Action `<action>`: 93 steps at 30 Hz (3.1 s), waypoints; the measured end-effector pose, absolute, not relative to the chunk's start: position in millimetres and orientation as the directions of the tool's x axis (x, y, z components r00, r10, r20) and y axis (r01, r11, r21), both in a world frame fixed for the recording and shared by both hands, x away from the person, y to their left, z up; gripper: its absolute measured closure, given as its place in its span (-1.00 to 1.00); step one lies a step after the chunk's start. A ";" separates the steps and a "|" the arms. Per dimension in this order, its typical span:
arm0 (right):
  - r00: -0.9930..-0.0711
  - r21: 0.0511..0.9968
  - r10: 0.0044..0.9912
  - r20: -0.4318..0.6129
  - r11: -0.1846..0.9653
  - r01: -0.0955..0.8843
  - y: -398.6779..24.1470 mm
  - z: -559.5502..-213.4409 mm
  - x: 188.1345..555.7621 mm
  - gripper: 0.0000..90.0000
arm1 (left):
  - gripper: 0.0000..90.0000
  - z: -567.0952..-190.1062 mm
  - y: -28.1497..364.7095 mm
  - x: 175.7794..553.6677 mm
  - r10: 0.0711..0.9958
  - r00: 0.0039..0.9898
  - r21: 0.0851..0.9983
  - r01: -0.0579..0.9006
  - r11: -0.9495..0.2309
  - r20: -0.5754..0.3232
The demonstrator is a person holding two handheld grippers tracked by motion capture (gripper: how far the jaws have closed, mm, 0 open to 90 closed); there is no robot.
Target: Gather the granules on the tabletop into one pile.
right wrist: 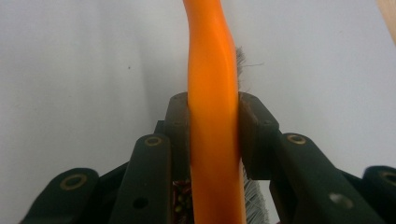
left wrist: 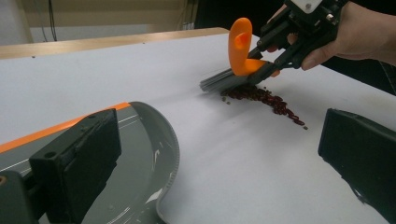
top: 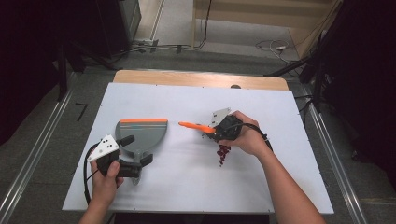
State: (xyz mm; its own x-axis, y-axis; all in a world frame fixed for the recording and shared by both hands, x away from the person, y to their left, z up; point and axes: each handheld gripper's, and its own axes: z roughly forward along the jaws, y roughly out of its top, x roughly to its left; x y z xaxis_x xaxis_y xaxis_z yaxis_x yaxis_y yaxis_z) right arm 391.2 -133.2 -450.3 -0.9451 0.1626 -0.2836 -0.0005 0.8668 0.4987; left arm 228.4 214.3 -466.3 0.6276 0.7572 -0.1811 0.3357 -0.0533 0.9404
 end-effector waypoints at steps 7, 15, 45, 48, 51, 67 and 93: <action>-0.953 0.476 0.153 -0.262 0.879 0.010 -133.8 -447.2 383.1 0.49 | -1.00 -466.0 214.3 228.3 0.757 0.627 0.940 0.336 -0.052 -0.182; -0.956 0.461 0.132 -0.261 0.887 -0.003 -136.7 -444.0 374.5 0.49 | -1.00 -465.6 213.8 227.9 0.758 0.626 0.941 0.334 -0.051 -0.181; -0.654 0.478 0.640 0.404 0.462 0.747 -82.5 -428.1 388.4 0.51 | -1.00 -466.1 213.2 229.1 0.762 0.621 0.941 0.334 -0.047 -0.183; -0.619 0.456 0.698 0.360 0.447 0.770 -83.1 -439.4 394.9 0.51 | -1.00 -466.2 214.2 229.1 0.762 0.621 0.942 0.333 -0.047 -0.182; -0.575 0.453 0.740 0.349 0.404 0.795 -92.0 -442.5 400.5 0.53 | -1.00 -465.9 215.8 229.3 0.765 0.616 0.942 0.334 -0.041 -0.185; -0.435 0.445 0.845 0.311 0.275 0.852 -141.9 -446.2 404.4 0.53 | -1.00 -467.1 212.8 229.8 0.765 0.616 0.939 0.342 -0.044 -0.189; -0.832 0.531 0.546 0.095 0.679 0.506 -166.3 -388.6 353.4 0.53 | -1.00 -467.4 213.3 230.3 0.769 0.612 0.937 0.345 -0.046 -0.187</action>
